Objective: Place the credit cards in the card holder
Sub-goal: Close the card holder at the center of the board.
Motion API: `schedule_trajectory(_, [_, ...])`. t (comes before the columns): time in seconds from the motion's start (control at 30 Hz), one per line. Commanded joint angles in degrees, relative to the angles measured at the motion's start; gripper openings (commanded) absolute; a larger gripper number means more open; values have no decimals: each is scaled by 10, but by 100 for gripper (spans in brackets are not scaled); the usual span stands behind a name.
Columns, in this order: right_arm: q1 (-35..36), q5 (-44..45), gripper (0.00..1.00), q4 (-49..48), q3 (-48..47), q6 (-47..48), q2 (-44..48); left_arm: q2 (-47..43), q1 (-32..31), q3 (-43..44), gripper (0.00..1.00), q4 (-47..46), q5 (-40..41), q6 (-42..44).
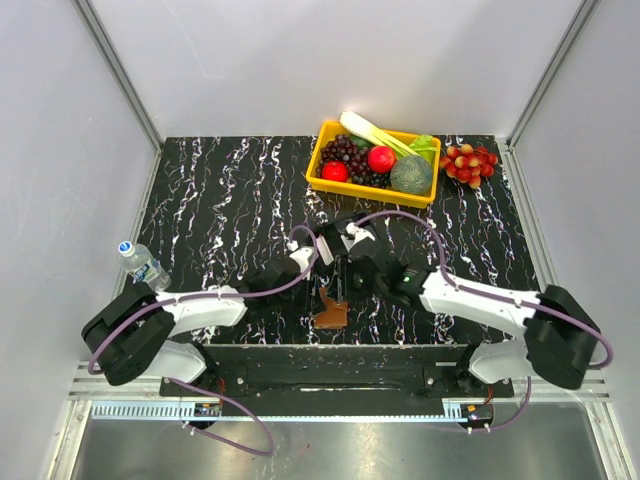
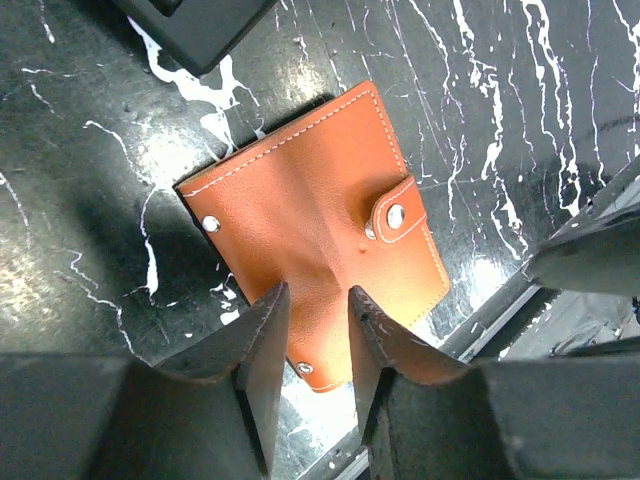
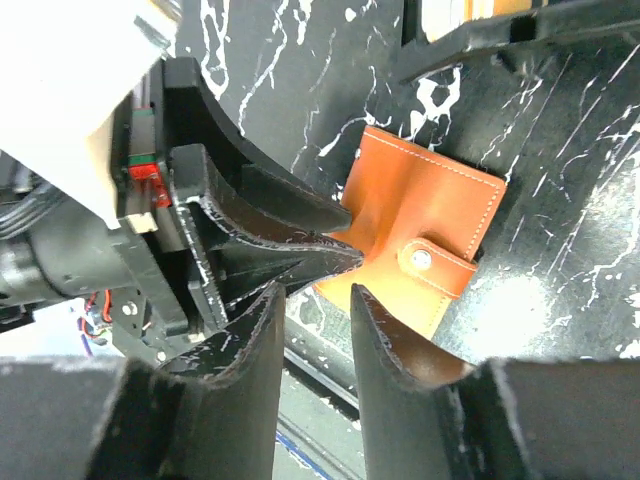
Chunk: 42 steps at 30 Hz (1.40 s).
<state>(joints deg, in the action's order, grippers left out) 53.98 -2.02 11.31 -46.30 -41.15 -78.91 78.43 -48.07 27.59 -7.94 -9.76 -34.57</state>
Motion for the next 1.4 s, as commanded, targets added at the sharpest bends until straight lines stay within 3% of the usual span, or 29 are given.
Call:
schedule_trajectory(0.0, [-5, 61, 38, -7, 27, 0, 48, -37, -3, 0, 40, 41, 37, 4])
schedule_trajectory(0.2, [-14, 98, 26, 19, 33, -24, -1, -102, -2, 4, 51, 50, 48, -1])
schedule_trajectory(0.33, [-14, 104, 26, 14, 35, -39, -28, -88, -2, 19, 53, 49, 33, -4])
schedule_trajectory(0.6, [-17, 113, 23, 1, 51, -35, -15, 7, 4, 43, 46, -18, -30, -44])
schedule_trajectory(1.07, [-19, 89, 21, -9, 39, -18, -55, 35, 7, 65, 46, -37, -44, -56])
schedule_trajectory(1.37, [-20, 83, 20, -13, 33, -14, -77, 62, 6, 80, 39, -47, -61, -58])
